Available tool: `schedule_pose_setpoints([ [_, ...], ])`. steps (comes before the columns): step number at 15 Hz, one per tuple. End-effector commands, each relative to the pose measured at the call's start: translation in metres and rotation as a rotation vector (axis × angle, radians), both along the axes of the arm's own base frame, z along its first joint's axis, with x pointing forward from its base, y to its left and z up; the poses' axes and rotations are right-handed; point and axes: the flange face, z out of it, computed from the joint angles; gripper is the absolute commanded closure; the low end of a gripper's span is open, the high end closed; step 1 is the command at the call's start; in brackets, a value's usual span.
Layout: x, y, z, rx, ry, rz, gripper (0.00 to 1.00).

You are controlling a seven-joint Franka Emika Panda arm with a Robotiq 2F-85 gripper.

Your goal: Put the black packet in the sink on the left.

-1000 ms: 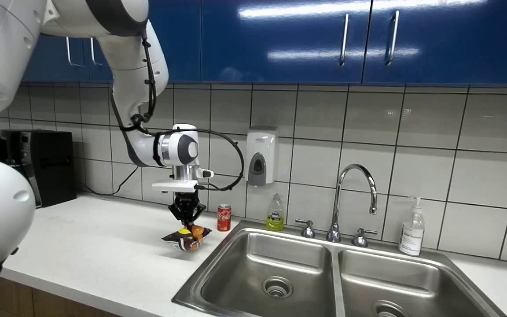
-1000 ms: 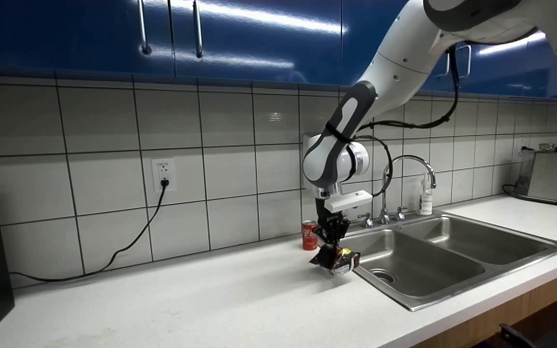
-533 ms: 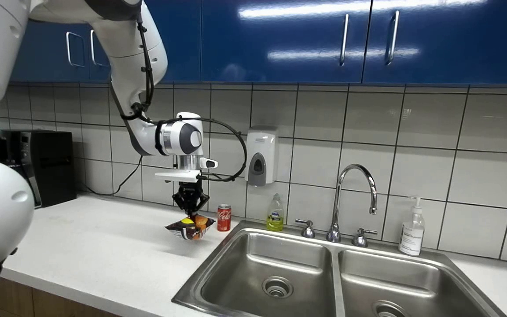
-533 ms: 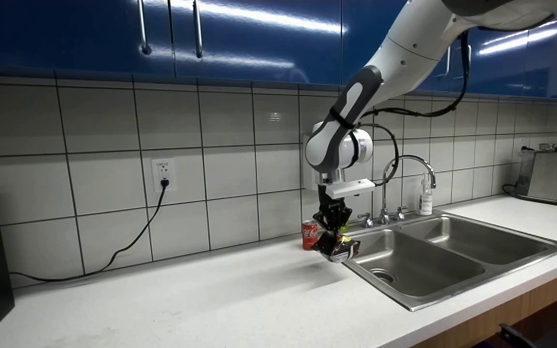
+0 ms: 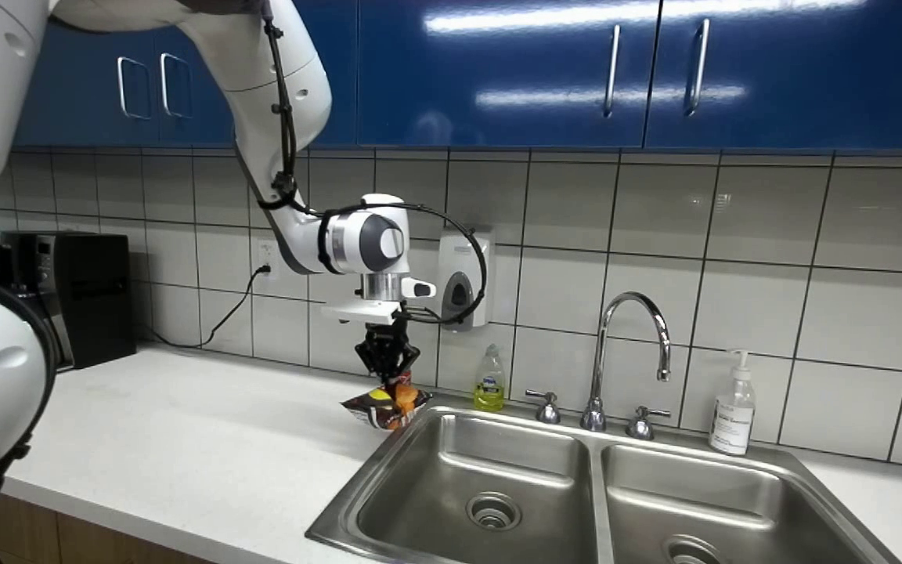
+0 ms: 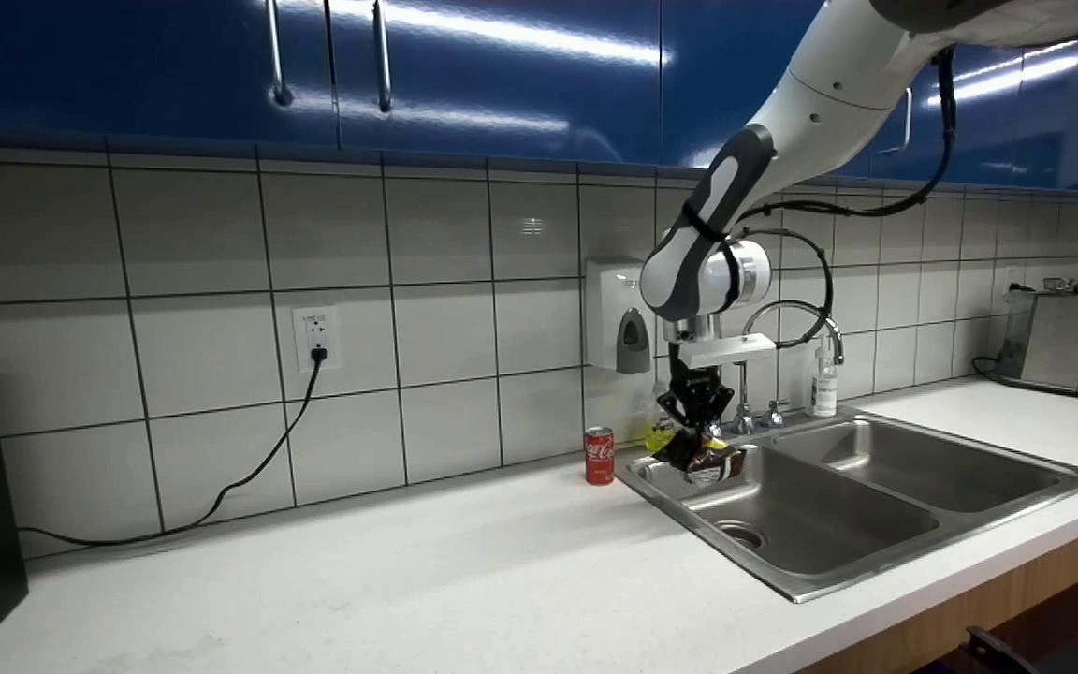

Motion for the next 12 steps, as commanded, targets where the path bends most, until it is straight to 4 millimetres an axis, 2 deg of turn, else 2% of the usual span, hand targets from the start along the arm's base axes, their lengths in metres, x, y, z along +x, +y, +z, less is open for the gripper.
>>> schedule_pose_setpoints([
  [1, -0.012, -0.045, 0.010, 0.006, -0.035, -0.102, 1.00],
  [4, -0.020, -0.087, 0.002, -0.006, -0.055, -0.176, 1.00],
  [6, -0.026, -0.108, -0.005, -0.013, -0.072, -0.214, 1.00],
  [9, -0.036, -0.130, -0.022, -0.022, -0.085, -0.258, 1.00],
  [12, -0.044, -0.141, -0.049, -0.032, -0.083, -0.274, 1.00],
])
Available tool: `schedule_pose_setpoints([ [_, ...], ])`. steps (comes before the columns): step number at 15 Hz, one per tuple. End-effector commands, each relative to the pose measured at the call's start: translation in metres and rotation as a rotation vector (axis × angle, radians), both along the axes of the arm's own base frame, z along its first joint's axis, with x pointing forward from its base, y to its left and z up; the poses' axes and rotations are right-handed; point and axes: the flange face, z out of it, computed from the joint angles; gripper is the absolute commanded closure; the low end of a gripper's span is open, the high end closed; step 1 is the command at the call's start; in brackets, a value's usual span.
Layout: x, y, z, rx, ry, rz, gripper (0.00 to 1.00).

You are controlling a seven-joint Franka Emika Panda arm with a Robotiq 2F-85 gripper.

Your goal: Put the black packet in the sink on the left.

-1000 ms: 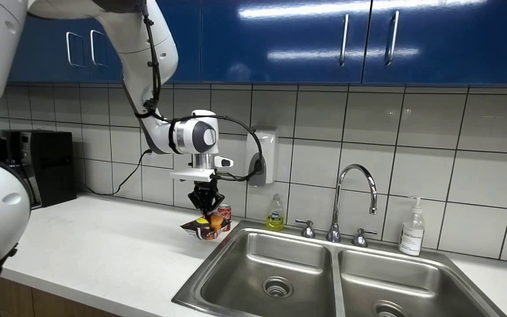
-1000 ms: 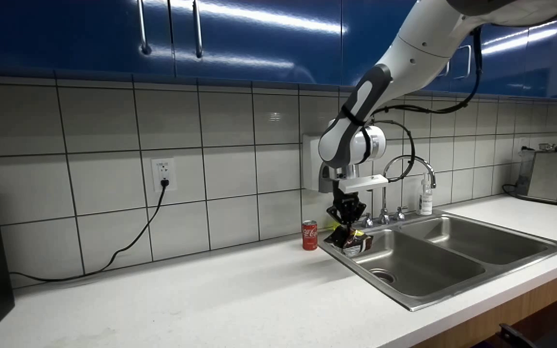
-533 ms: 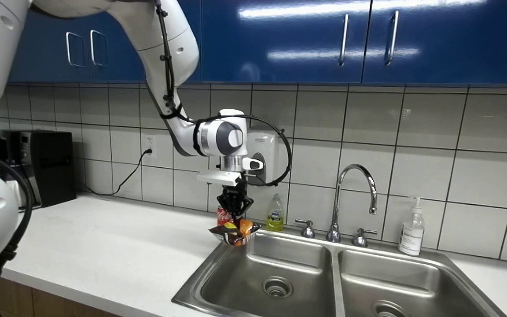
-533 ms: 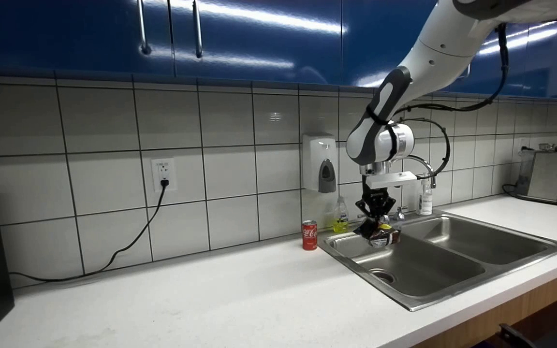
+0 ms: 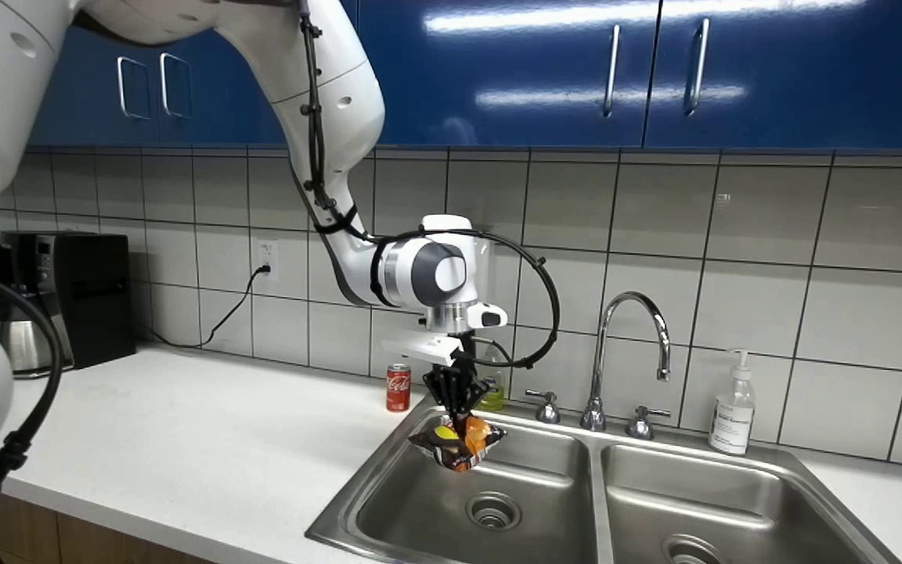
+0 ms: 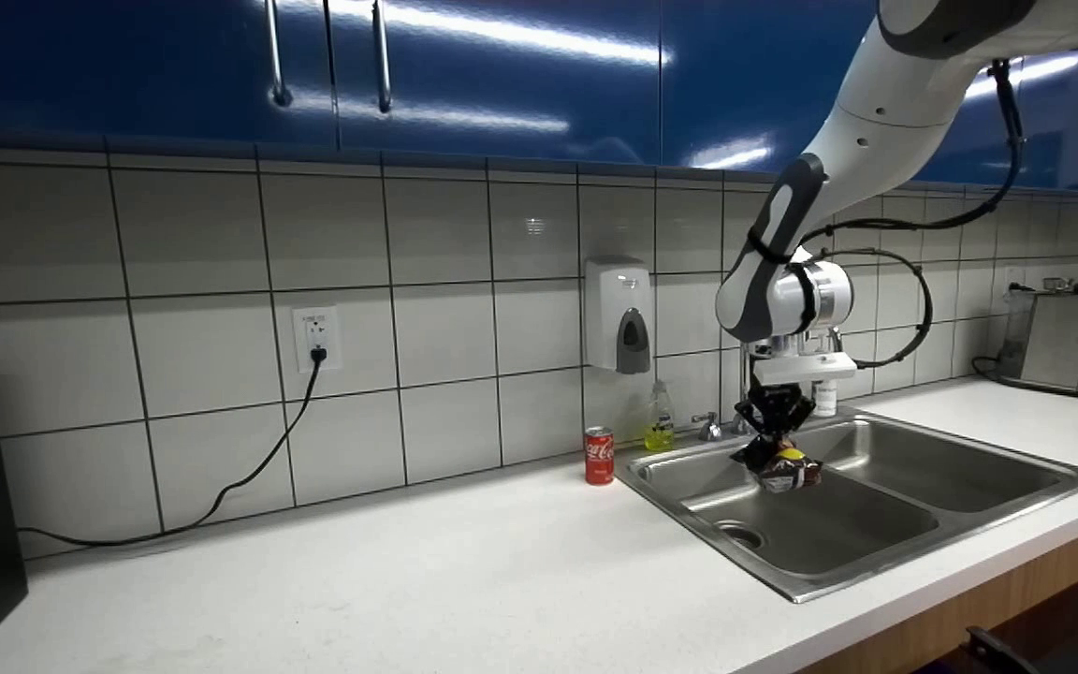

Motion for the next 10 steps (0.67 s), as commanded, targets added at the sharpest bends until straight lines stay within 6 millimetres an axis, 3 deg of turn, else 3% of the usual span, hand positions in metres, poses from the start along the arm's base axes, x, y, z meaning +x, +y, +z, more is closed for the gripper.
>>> schedule_pose_setpoints([
  [1, -0.008, -0.008, -0.029, -0.003, -0.011, -0.033, 1.00],
  [10, -0.018, -0.007, -0.108, -0.003, 0.025, -0.029, 1.00],
])
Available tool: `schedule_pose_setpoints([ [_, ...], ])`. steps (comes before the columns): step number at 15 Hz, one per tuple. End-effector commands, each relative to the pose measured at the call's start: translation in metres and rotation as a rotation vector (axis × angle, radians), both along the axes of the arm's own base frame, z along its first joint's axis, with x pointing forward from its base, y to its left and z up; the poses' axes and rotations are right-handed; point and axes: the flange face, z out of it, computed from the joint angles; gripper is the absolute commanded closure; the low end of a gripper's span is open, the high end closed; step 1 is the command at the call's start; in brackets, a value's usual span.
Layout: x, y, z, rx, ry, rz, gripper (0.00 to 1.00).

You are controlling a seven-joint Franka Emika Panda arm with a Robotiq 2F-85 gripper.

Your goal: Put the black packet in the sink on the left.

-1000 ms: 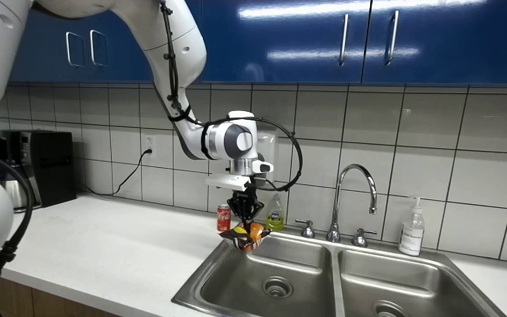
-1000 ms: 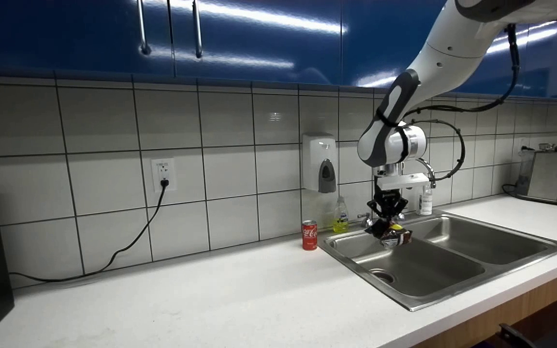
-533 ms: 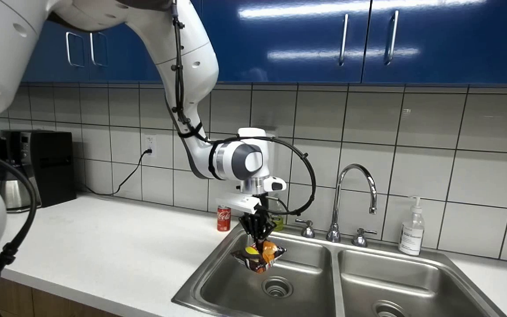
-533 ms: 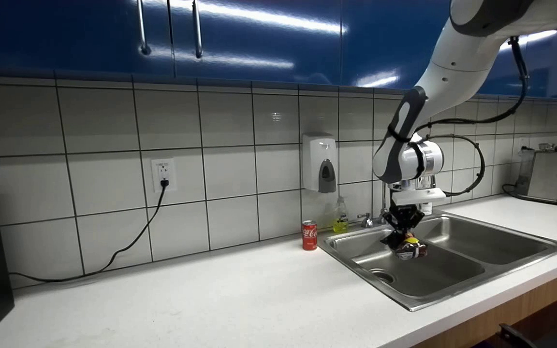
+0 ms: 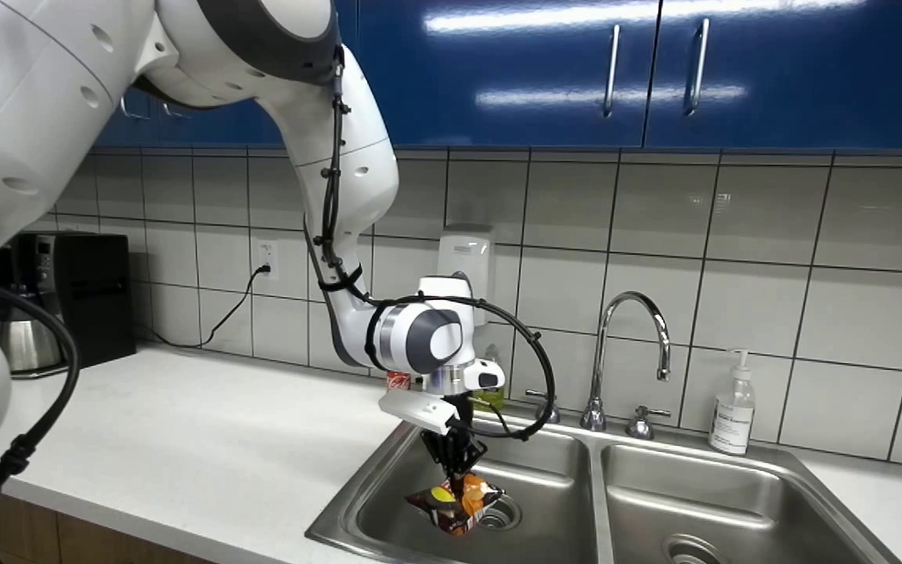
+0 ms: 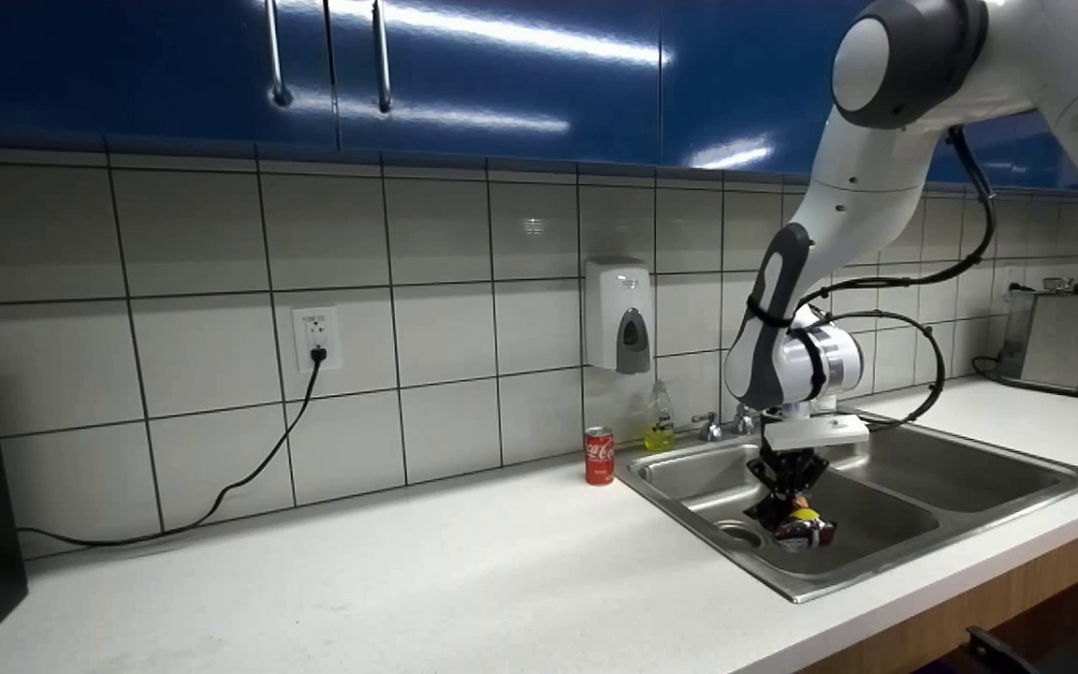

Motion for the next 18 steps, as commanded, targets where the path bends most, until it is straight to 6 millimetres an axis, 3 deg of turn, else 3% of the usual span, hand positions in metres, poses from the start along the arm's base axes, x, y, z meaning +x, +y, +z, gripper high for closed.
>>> schedule_pose_setpoints([
  [1, -0.001, -0.002, -0.022, 0.004, 0.000, -0.014, 1.00],
  [9, -0.007, 0.000, -0.057, 0.008, 0.029, -0.005, 1.00],
  [18, -0.008, -0.001, -0.073, 0.006, 0.044, 0.001, 1.00],
])
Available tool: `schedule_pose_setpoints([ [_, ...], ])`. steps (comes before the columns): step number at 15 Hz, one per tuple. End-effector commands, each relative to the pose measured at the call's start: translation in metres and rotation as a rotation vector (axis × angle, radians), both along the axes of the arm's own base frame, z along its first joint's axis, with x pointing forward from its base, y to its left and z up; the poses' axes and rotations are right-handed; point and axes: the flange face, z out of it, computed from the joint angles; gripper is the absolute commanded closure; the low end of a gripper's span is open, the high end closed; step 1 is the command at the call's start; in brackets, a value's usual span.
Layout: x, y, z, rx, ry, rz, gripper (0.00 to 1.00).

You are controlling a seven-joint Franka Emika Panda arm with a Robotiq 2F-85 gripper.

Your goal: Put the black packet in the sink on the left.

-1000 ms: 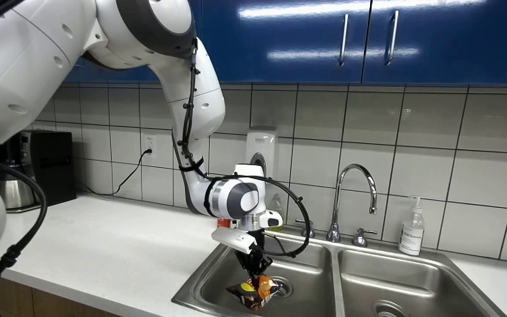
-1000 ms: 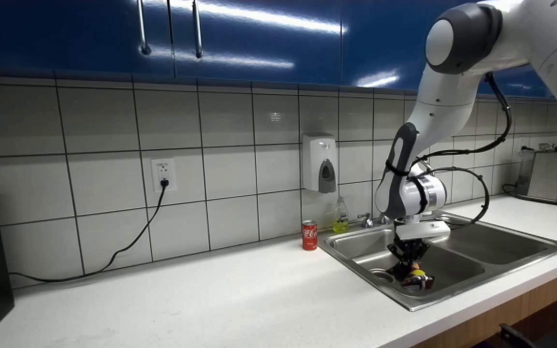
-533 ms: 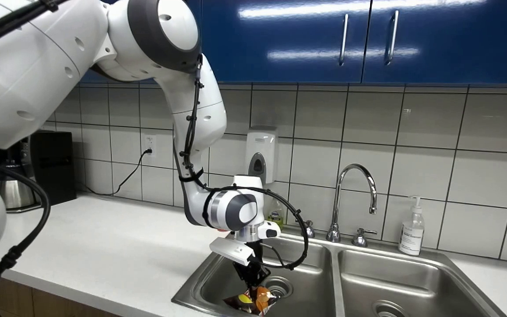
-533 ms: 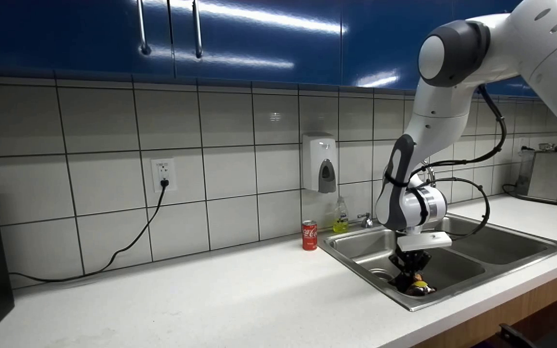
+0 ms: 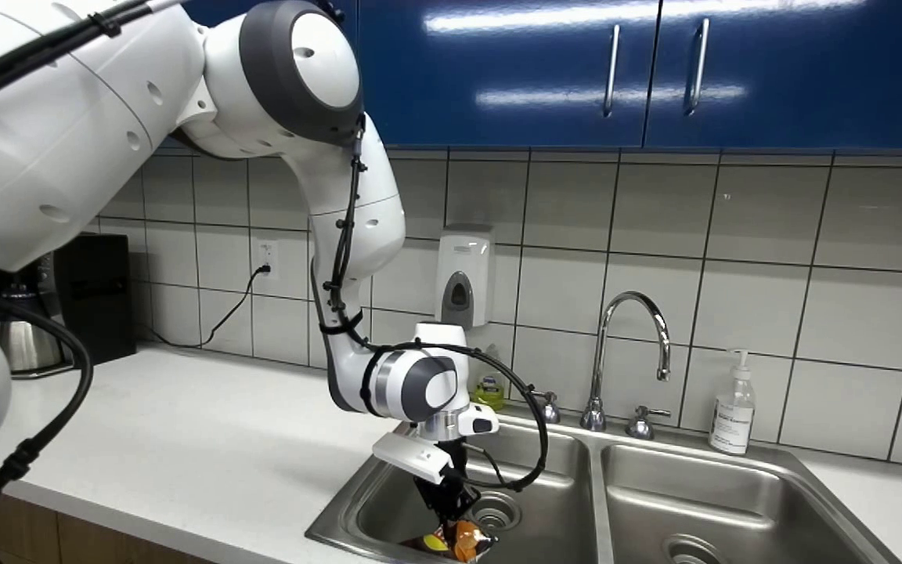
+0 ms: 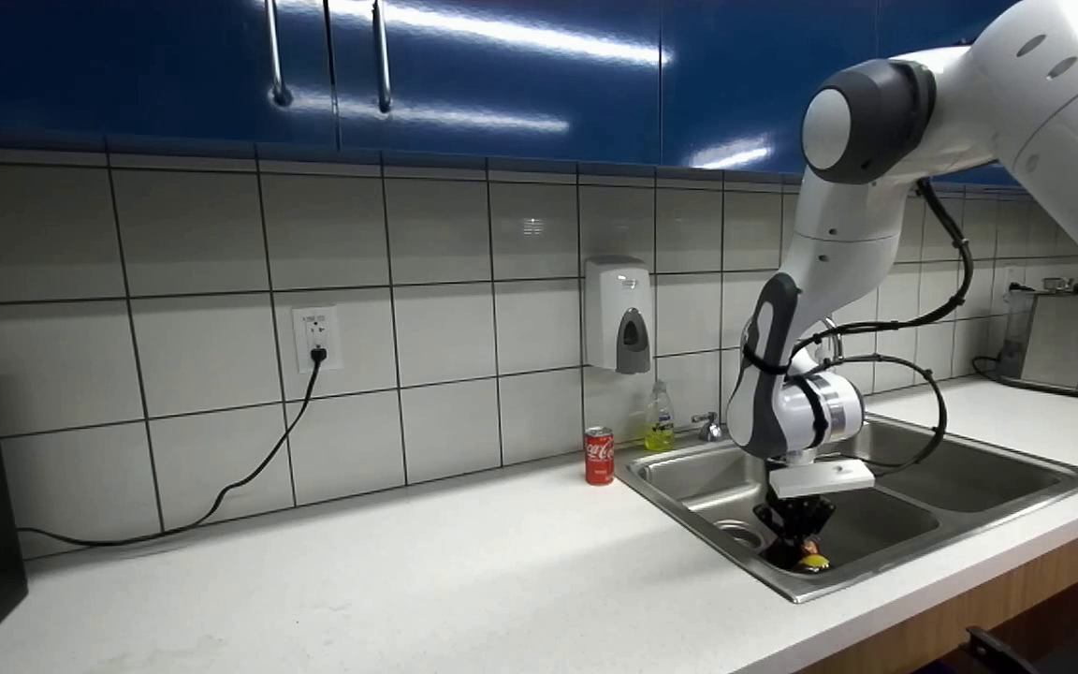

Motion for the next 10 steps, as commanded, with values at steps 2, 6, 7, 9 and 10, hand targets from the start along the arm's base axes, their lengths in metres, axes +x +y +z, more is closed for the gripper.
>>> schedule_pose_setpoints([
  [2, 0.004, -0.003, -0.003, 0.007, -0.014, -0.010, 0.74],
  [6, 0.006, -0.001, 0.003, 0.007, -0.021, -0.006, 0.51],
  [7, 0.006, 0.000, 0.005, 0.006, -0.024, -0.005, 0.44],
  [9, 0.008, 0.004, 0.016, 0.005, -0.037, 0.004, 0.29],
  [10, 0.010, 0.007, 0.024, 0.003, -0.046, 0.011, 0.20],
])
